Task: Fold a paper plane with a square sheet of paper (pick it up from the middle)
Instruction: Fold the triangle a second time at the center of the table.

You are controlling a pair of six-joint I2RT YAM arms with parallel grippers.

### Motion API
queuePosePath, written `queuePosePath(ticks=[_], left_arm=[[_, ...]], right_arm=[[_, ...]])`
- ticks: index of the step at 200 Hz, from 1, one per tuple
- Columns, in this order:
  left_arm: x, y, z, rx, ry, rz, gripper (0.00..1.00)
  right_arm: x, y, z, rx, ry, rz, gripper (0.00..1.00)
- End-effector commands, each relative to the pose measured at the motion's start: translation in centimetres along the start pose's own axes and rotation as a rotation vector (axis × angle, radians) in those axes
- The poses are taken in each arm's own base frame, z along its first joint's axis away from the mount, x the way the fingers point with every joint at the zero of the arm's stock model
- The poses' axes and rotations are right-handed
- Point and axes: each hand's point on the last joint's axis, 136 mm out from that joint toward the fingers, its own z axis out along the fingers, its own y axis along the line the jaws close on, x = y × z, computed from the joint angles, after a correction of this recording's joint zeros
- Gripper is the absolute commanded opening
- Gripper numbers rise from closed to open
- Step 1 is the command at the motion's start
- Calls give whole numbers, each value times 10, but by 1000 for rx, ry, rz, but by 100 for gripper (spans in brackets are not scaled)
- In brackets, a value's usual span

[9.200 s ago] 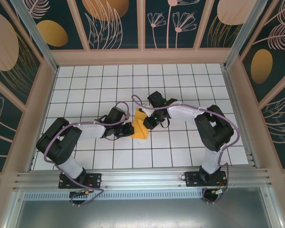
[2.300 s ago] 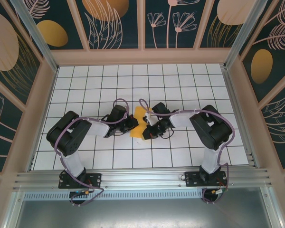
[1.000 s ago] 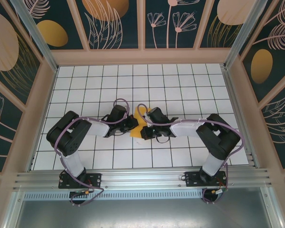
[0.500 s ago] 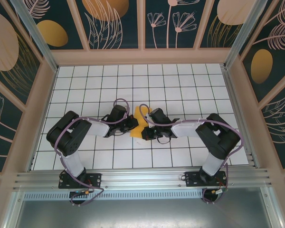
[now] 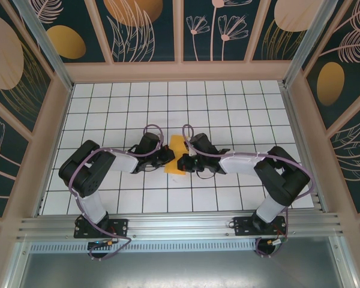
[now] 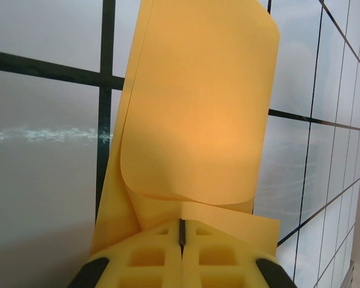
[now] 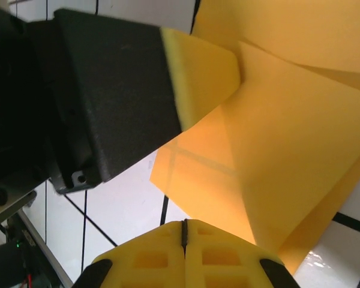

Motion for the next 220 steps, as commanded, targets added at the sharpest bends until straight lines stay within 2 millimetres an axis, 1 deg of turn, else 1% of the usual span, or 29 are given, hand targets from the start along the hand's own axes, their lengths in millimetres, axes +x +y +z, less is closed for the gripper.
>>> queuePosePath(ticks=[1, 39, 52, 71, 95, 121, 129, 138, 162, 175, 201, 220], left_arm=[[10, 18, 1, -64, 34, -4, 3], [10, 17, 2, -63, 37, -1, 3], [10, 18, 2, -66, 38, -1, 3], [10, 19, 2, -68, 35, -2, 3], [10, 21, 2, -75, 36, -2, 3], [10, 21, 1, -76, 35, -2, 3], [10, 21, 1, -76, 35, -1, 3], [11, 21, 1, -79, 36, -1, 3], [11, 21, 2, -79, 36, 0, 3], [10, 22, 2, -84, 36, 1, 3], [11, 25, 1, -95, 34, 3, 2], [11, 26, 2, -97, 36, 1, 2]], right_arm=[[-6, -6, 8, 4, -2, 78, 0], [0, -15, 17, 11, 24, 117, 0], [2, -25, 19, 43, 24, 139, 0], [10, -41, 21, 68, 42, 184, 0], [13, -40, 16, 61, 49, 184, 2], [2, -25, 9, 60, 43, 144, 3], [1, -24, 7, 67, 44, 137, 3], [2, -28, 7, 88, 50, 136, 3], [15, -42, 10, 108, 82, 160, 3], [19, -41, 8, 83, 86, 173, 3], [21, -36, 2, 52, 80, 187, 3], [26, -42, 1, 65, 89, 203, 3]])
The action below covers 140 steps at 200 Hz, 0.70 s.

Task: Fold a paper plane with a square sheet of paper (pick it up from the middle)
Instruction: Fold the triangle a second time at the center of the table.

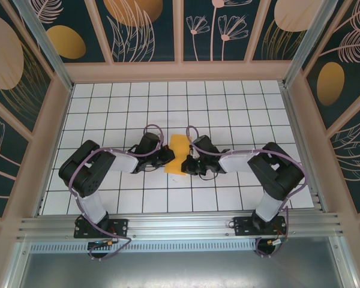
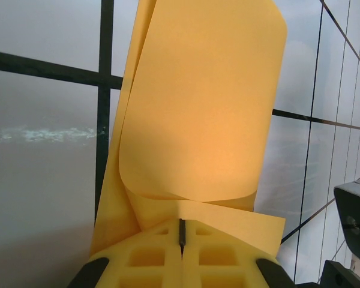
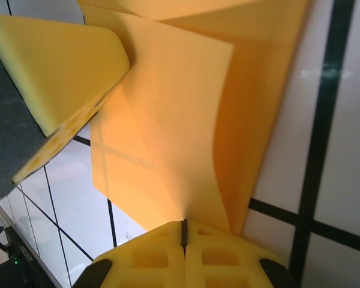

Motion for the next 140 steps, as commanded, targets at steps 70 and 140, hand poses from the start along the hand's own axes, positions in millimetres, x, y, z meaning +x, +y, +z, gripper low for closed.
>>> queuePosePath(ticks=[70, 140], left_arm=[[9, 22, 2, -86, 32, -1, 2], [9, 20, 1, -78, 34, 3, 2]], right_arm=[[34, -27, -15, 45, 60, 64, 3], [1, 37, -38, -47, -33, -61, 4]])
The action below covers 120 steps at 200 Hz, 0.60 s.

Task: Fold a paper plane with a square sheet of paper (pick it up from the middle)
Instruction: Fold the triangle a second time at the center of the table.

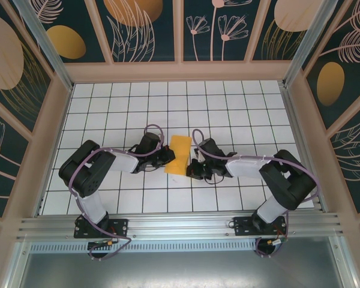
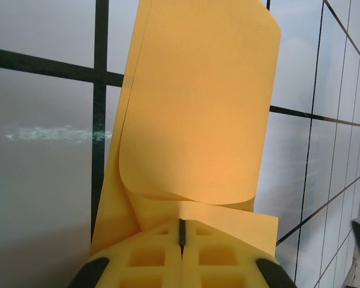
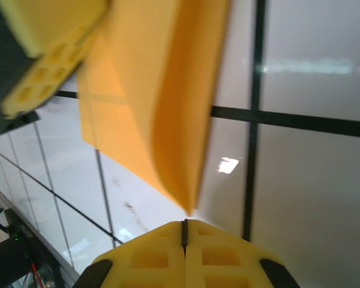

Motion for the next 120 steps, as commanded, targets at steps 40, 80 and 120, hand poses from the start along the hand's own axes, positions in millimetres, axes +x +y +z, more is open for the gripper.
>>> queuePosePath(ticks=[40, 80, 120], left_arm=[[8, 17, 1, -68, 28, 2, 2], [5, 10, -2, -49, 15, 11, 4], [1, 4, -5, -34, 1, 21, 6]], right_arm=[[-36, 46, 2, -50, -57, -91, 5], [-31, 11, 23, 16, -21, -40, 4], [-21, 2, 23, 18, 2, -43, 5]])
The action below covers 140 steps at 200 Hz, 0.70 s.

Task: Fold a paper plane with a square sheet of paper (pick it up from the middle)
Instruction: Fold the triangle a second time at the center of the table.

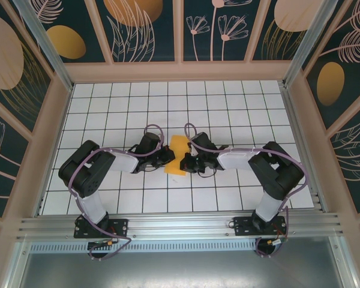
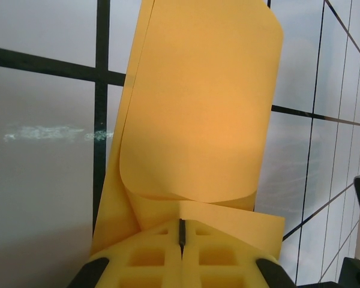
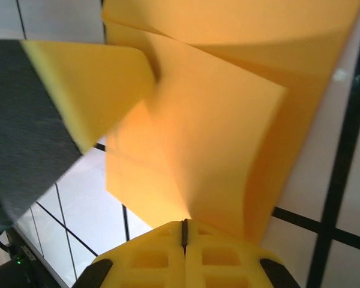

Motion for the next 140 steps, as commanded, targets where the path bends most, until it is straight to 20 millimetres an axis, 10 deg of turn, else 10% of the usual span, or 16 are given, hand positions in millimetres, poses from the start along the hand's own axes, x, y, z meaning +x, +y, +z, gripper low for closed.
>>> queuePosePath(ticks=[1, 76, 140], left_arm=[[1, 4, -5, -30, -1, 18, 6], [-10, -45, -35, 155, -71, 39, 30], [18, -42, -39, 196, -2, -24, 19]], right_arm=[[5, -8, 2, 6, 11, -19, 5], [14, -28, 12, 13, 36, 22, 4], [11, -27, 11, 7, 22, 26, 2]])
